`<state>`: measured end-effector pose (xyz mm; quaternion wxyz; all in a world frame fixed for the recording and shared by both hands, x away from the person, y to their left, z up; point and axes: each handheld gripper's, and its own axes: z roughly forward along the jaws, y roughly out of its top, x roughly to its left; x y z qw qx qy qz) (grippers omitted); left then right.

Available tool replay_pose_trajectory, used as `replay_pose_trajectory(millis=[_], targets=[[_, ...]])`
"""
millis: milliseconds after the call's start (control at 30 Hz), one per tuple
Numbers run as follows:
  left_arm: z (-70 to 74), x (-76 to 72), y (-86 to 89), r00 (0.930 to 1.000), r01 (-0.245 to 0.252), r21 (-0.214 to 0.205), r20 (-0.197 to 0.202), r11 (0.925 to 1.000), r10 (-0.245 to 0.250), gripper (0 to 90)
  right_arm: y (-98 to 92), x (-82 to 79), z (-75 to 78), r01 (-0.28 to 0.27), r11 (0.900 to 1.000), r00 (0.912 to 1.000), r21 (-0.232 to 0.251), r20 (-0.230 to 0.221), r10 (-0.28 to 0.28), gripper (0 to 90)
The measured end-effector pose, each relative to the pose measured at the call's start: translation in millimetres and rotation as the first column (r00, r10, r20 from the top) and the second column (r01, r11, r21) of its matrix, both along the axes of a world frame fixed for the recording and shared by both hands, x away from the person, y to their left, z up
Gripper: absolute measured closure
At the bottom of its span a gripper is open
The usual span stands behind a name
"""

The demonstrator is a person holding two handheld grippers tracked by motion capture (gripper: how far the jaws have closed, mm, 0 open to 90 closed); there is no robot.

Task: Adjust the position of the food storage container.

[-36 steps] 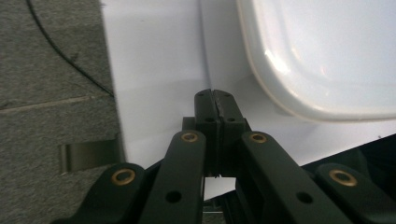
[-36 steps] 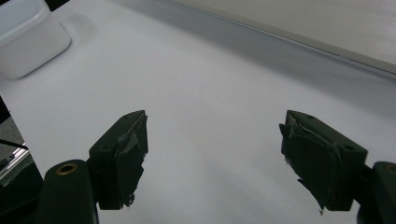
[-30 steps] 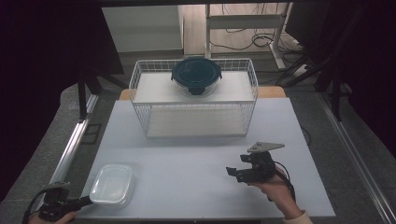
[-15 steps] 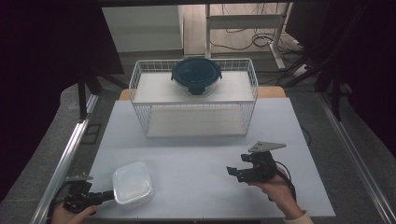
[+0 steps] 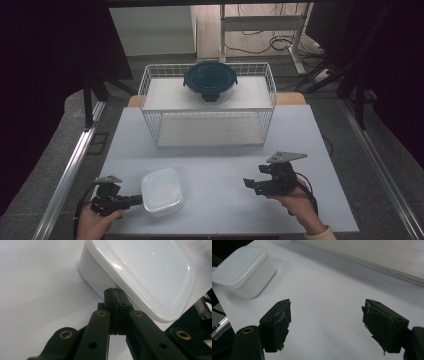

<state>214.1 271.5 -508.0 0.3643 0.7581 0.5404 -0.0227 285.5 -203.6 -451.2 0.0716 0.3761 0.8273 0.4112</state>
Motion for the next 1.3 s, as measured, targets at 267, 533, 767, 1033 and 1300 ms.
replay_pose_trajectory(millis=[267, 533, 767, 1033, 1300], targets=[[2.5, 18.0, -22.6, 0.9991, 0.042, -0.002, 0.002, 0.9991, -0.042, 90.0, 0.2, 0.0, -0.5, -0.001, 1.0, 1.0, -0.001, -0.002, 0.001, 22.0], [4.8, 29.0, -36.4, 0.9976, 0.069, -0.01, 0.001, 0.9976, -0.069, 90.0, -0.8, -0.2, 0.3, 0.002, 1.0, 1.0, 0.002, -0.005, -0.002, 22.0], [5.5, 35.6, -46.6, 0.9961, 0.088, -0.017, -0.002, 0.996, -0.088, 90.0, -1.2, -0.1, 0.6, 0.004, 1.0, 1.0, 0.002, -0.004, -0.004, 22.0], [6.9, 45.9, -62.7, 0.9923, 0.124, -0.022, -0.002, 0.992, -0.124, 90.0, -0.7, 0.1, 0.3, 0.003, 1.0, 1.0, 0.002, -0.003, -0.003, 22.0], [6.1, 56.1, -83.8, 0.9872, 0.159, -0.018, -0.011, 0.9871, -0.159, 90.0, -1.0, 0.4, -0.3, 0.007, 1.0, 1.0, 0.001, -0.005, -0.007, 22.0]])
